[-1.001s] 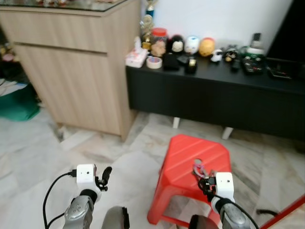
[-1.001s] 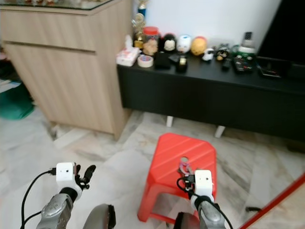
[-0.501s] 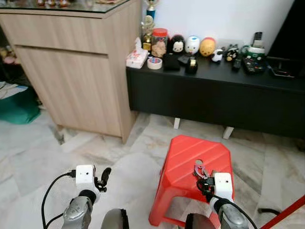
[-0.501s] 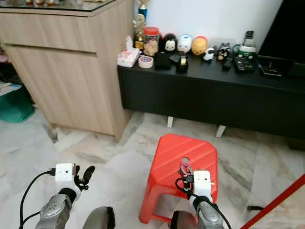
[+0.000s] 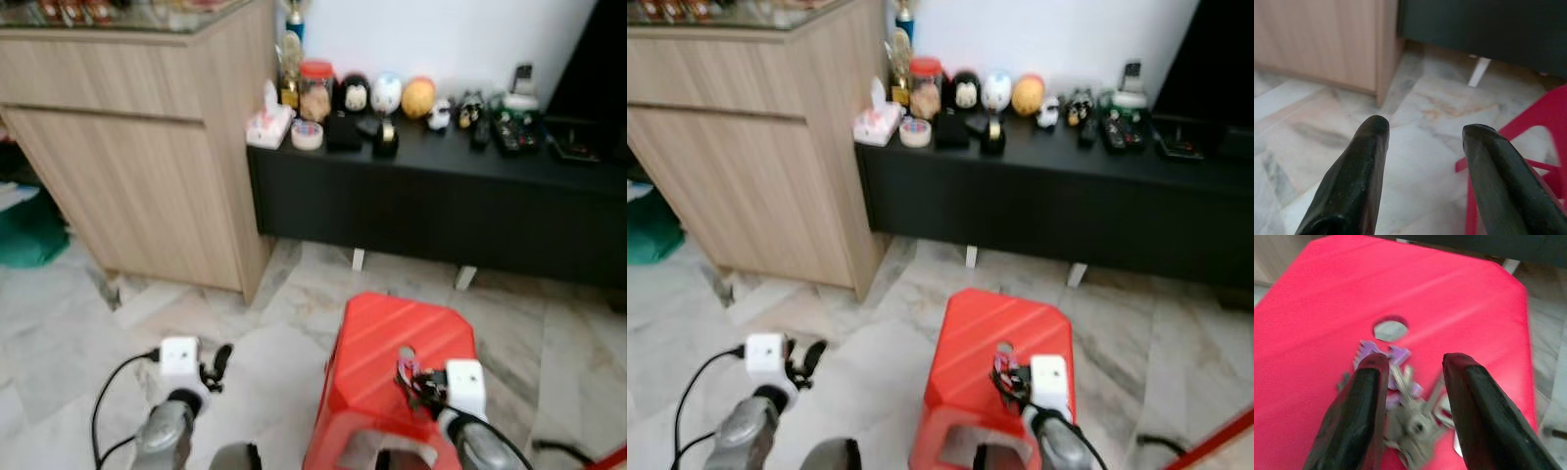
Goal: Hang keys on a hook
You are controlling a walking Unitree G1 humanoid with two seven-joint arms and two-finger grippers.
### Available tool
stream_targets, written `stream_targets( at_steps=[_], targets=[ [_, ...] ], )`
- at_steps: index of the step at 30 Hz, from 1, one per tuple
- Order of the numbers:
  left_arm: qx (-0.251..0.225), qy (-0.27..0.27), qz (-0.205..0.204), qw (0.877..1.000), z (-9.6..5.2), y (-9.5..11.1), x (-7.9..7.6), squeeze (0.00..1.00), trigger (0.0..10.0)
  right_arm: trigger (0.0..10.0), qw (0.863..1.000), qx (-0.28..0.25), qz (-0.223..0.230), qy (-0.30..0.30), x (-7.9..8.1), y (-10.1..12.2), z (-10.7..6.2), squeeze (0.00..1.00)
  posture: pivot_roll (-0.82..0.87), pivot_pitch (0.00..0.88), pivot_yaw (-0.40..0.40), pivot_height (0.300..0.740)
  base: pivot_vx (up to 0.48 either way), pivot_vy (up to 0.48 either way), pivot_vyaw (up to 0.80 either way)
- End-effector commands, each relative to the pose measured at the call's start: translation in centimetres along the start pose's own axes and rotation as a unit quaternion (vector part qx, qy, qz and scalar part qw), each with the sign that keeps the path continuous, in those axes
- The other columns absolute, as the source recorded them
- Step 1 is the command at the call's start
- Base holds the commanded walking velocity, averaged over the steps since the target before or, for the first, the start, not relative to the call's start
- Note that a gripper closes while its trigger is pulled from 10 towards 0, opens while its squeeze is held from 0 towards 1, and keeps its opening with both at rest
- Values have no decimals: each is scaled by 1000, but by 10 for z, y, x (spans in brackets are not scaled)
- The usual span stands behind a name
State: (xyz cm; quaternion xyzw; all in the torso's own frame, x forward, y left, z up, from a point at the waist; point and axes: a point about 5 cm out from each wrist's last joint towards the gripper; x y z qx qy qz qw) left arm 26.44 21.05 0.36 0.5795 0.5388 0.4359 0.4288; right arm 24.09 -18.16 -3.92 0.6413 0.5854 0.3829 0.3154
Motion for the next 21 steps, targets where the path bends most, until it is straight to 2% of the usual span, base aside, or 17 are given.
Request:
stream_targets(
  at_steps=[1, 7, 8, 9, 10, 12, 16, 19, 21],
  targets=[
    [12, 5, 3, 1000, -3, -5, 4, 0, 10000, 10000, 1000, 7, -1, 7, 3, -2, 0, 0, 25, 0, -45, 600, 0, 0, 0],
    [13, 7, 2, 1000, -4, -5, 4, 0, 10000, 10000, 999, 24, -29, 27, 3, -6, -1, 0, 28, 0, -45, 600, 0, 0, 0],
    [13, 8, 2, 1000, -4, -6, 4, 0, 10000, 10000, 998, 26, -38, 33, 3, -7, -2, 694, 28, 0, -45, 600, 0, 0, 0],
    [13, 8, 2, 1000, -5, -6, 4, 0, 10000, 10000, 998, 29, -48, 39, 4, -7, -2, 1000, 29, 0, -44, 600, 0, 0, 0],
    [13, 8, 2, 1000, -5, -6, 4, 0, 10000, 10000, 998, 29, -48, 39, 4, -7, -2, 1000, 29, 0, -44, 600, 0, 0, 0],
    [14, 9, 2, 1000, -5, -6, 5, 0, 10000, 10000, 995, 33, -82, 51, 5, -8, -2, 1000, 31, 0, -44, 600, 0, 0, 0],
    [13, 9, 2, 1000, -5, -6, 5, 0, 10000, 10000, 991, 35, -109, 64, 7, -7, -1, 1000, 33, 0, -43, 600, 0, 0, 0],
    [14, 10, 1, 1000, -6, -6, 5, 0, 10000, 10000, 985, 44, -146, 79, 8, -7, -1, 1000, 34, 0, -40, 600, 0, 0, 0],
    [14, 11, 1, 1000, -6, -6, 6, 0, 10000, 10000, 984, 50, -146, 84, 8, -8, -1, 1000, 34, 0, -37, 600, 0, 0, 0]
  ],
)
Point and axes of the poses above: a point about 5 cm out from each wrist's last joint towards the gripper, its own z axis pointing out of the wrist towards the gripper, its own y axis along the axis of the wrist's last joint, x = y × z, and after that the axes turned 6 degrees about z, right-handed
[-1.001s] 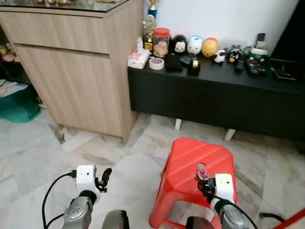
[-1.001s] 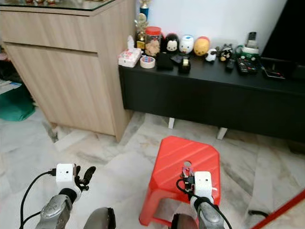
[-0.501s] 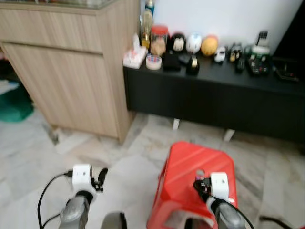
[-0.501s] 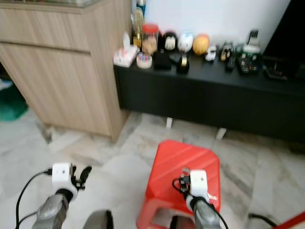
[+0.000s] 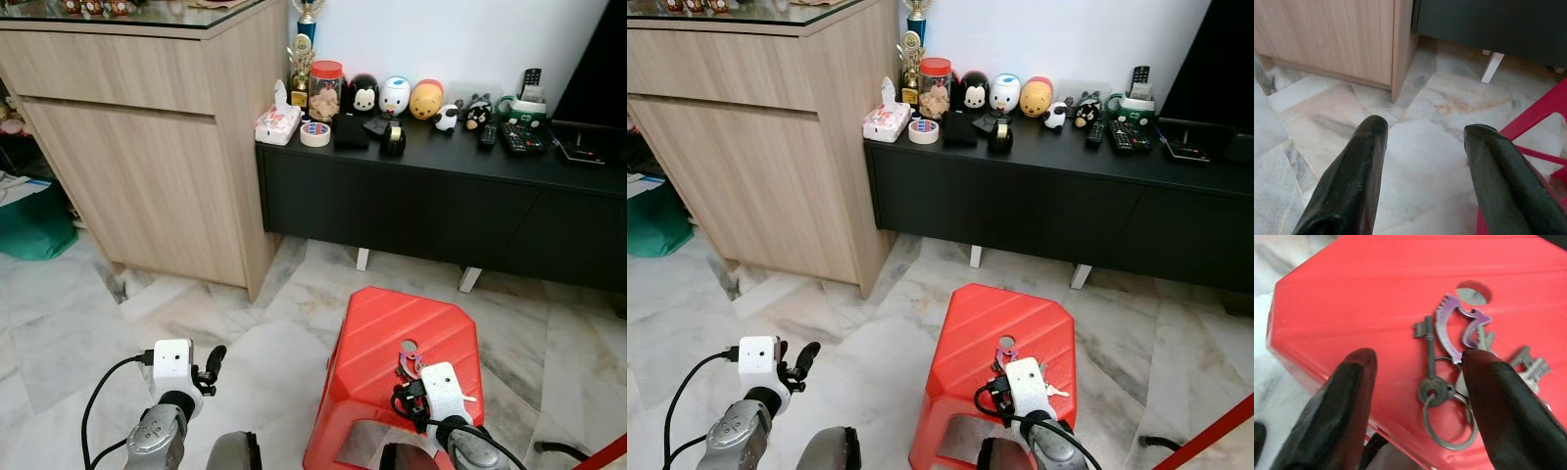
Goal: Hang keys on a hook
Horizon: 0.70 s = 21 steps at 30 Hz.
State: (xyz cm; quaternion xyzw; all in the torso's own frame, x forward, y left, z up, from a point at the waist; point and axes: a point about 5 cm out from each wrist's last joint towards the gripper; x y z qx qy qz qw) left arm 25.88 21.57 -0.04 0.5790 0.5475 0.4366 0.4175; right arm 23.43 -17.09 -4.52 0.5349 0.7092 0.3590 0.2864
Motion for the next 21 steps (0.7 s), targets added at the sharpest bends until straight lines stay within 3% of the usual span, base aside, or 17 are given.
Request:
stream_targets(
  at_steps=[1, 2, 3, 8, 13, 21],
  targets=[
    [5, 1, 1, 1000, -1, -1, 2, 0, 10000, 10000, 1000, 6, -15, 4, -2, 1, 1, 486, 35, 0, -35, 600, 0, 0, 0],
    [5, 1, 1, 1000, -1, -1, 2, 0, 10000, 10000, 1000, 6, -15, 4, -2, 1, 1, 486, 35, 0, -35, 600, 0, 0, 0],
    [5, 2, 4, 1000, -1, -1, 3, 0, 10000, 10000, 999, 11, -37, 7, -3, 1, 0, 0, 33, 0, -31, 600, 0, 0, 0],
    [7, 1, 6, 1000, -1, -1, 5, 0, 10000, 10000, 998, 22, -57, 4, -6, -2, -1, 0, 29, 0, -22, 600, 0, 0, 0],
    [8, -2, 10, 1000, -1, 0, 6, 0, 10000, 10000, 993, 53, -105, -7, -12, -7, -2, 0, 28, 0, -11, 600, 0, 0, 0],
    [10, -4, 15, 1000, -1, 0, 8, 0, 10000, 10000, 993, 61, -103, -11, -12, -8, -2, 0, 30, 0, -4, 600, 0, 0, 0]
  ],
)
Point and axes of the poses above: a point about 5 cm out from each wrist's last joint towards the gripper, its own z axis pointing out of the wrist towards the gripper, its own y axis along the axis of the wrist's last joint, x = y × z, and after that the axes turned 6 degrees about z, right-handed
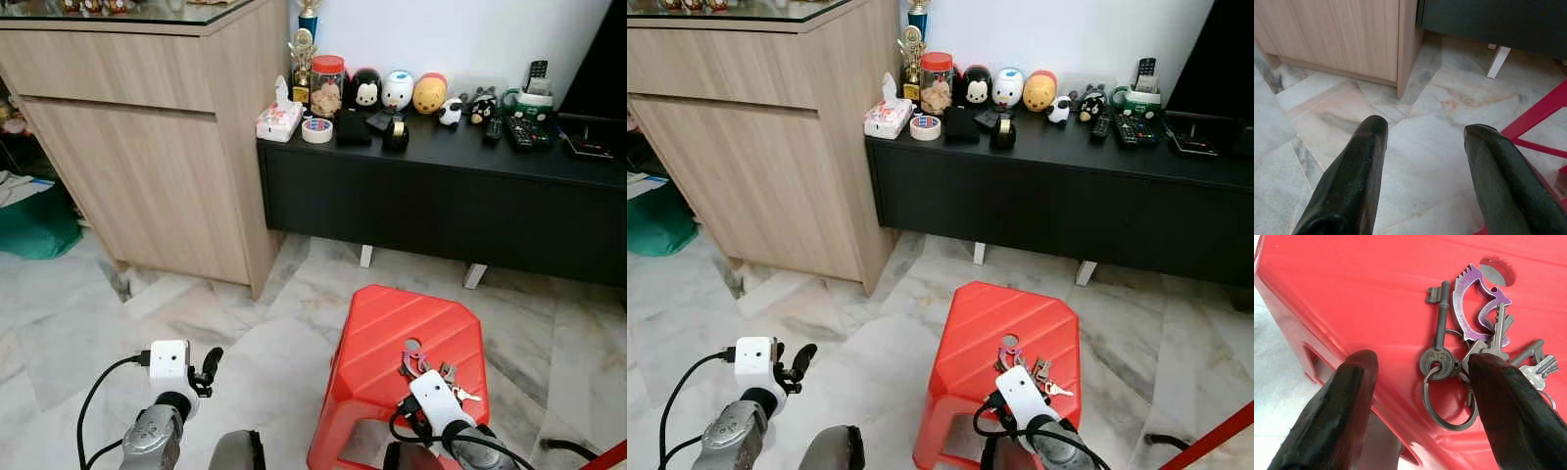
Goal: Hang keys on a hook
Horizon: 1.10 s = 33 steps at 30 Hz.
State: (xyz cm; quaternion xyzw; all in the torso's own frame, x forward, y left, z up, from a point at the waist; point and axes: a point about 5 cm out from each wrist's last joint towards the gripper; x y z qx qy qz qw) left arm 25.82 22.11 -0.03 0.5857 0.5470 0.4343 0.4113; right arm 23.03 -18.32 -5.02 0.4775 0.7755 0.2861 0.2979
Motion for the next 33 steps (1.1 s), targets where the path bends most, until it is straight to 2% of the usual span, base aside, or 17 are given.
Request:
stream_targets(
  at_steps=[1, 9, 10, 11, 12, 14, 15, 19, 21, 23, 31, 33],
  targets=[
    [3, -3, 10, 1000, -1, 1, 3, 0, 10000, 10000, 1000, 9, -3, -3, -2, 1, 1, 0, 30, 0, -4, 600, 0, 0, 0],
    [4, -3, 13, 1000, 0, 1, 4, 0, 10000, 9804, 1000, 28, -7, -3, -1, 0, 3, 0, 39, 0, -1, 600, 0, 0, 0],
    [5, -3, 13, 1000, 0, 2, 5, 0, 10000, 4784, 1000, 30, -5, -2, -1, 0, 3, 0, 41, 0, -1, 600, 0, 0, 0],
    [5, -3, 13, 1000, 0, 2, 5, 0, 10000, 4314, 999, 36, -3, 1, -1, -1, 3, 0, 41, 0, 0, 600, 0, 0, 0],
    [6, -3, 13, 1000, 0, 2, 5, 0, 10000, 4314, 999, 39, -3, 3, 0, -1, 3, 0, 41, 0, 1, 600, 0, 0, 0],
    [6, -2, 13, 1000, 0, 2, 5, 0, 10000, 2196, 999, 44, -2, 3, 0, -2, 3, 0, 41, 0, 1, 600, 0, 0, 0],
    [6, -2, 13, 1000, 0, 2, 6, 0, 10000, 0, 999, 46, -1, 4, -1, -2, 3, 0, 46, 0, 0, 600, 0, 0, 0],
    [8, -2, 13, 1000, 0, 2, 6, 0, 10000, 157, 998, 59, 2, 9, 0, -5, 3, 0, 45, 0, 0, 600, 0, 0, 0],
    [10, -2, 12, 1000, 0, 1, 6, 0, 10000, 9255, 998, 64, 2, 8, 0, -6, 3, 0, 45, 0, 0, 600, 0, 0, 0],
    [12, -2, 10, 1000, 0, 1, 6, 0, 10000, 10000, 997, 76, -1, 3, -1, -9, 2, 0, 45, 0, 0, 600, 0, 0, 0],
    [14, 0, 10, 1000, -1, 0, 8, 0, 10000, 10000, 996, 87, 12, -7, -2, -9, 2, 0, 64, 0, -4, 600, 0, 0, 0],
    [17, 0, 11, 1000, -1, 0, 8, 0, 10000, 10000, 997, 76, 29, -5, -1, -4, 4, 0, 63, 0, -1, 600, 0, 0, 0]
  ],
)
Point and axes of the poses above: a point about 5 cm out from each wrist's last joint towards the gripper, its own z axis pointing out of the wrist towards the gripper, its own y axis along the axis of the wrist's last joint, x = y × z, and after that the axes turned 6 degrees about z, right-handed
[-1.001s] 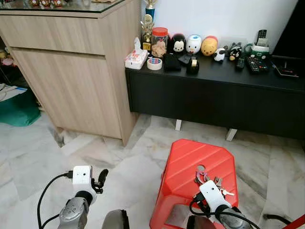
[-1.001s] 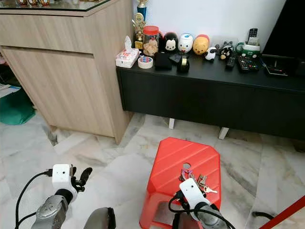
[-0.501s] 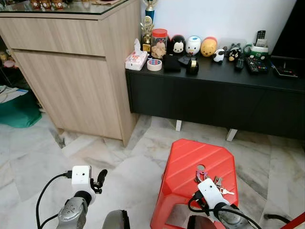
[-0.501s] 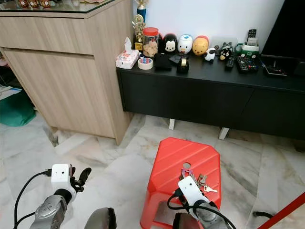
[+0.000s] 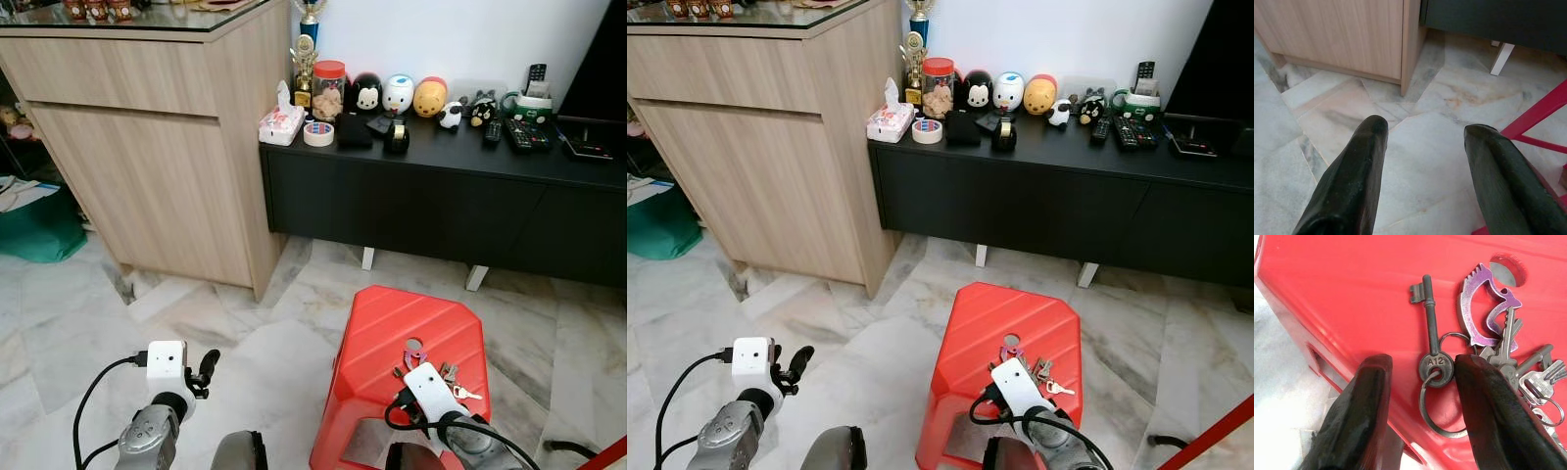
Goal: Hang keys on a hook
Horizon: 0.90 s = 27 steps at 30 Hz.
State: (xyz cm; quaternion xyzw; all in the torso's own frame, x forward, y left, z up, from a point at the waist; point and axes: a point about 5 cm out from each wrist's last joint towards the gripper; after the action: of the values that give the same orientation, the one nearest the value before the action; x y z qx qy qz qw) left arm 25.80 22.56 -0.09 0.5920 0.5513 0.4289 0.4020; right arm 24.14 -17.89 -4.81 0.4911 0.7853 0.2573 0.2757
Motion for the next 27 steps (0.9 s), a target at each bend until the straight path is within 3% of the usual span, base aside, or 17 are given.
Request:
stream_targets(
  at_steps=[1, 9, 13, 18, 27],
  targets=[
    [4, -1, 8, 1000, -1, 1, 4, 0, 10000, 10000, 999, 36, 26, -7, 0, -14, -2, 0, 63, 0, -1, 600, 0, 0, 0],
    [6, 0, 8, 1000, 0, 0, 4, 0, 10000, 10000, 999, 21, 30, -4, 0, -8, -1, 0, 61, 0, -2, 600, 0, 0, 0],
    [9, 2, 7, 1000, 1, 1, 4, 0, 10000, 10000, 1000, 1, -11, 0, -4, -3, -2, 0, 57, 0, -4, 600, 0, 0, 0],
    [11, 2, 5, 1000, 1, 1, 4, 0, 10000, 10000, 1000, -7, -25, 4, -6, -3, -3, 0, 55, 0, -5, 600, 0, 0, 0],
    [13, 1, 2, 1000, 1, -1, 3, 0, 10000, 10000, 998, -46, 36, -15, -14, 1, -5, 0, 50, 0, -8, 600, 0, 0, 0]
  ],
)
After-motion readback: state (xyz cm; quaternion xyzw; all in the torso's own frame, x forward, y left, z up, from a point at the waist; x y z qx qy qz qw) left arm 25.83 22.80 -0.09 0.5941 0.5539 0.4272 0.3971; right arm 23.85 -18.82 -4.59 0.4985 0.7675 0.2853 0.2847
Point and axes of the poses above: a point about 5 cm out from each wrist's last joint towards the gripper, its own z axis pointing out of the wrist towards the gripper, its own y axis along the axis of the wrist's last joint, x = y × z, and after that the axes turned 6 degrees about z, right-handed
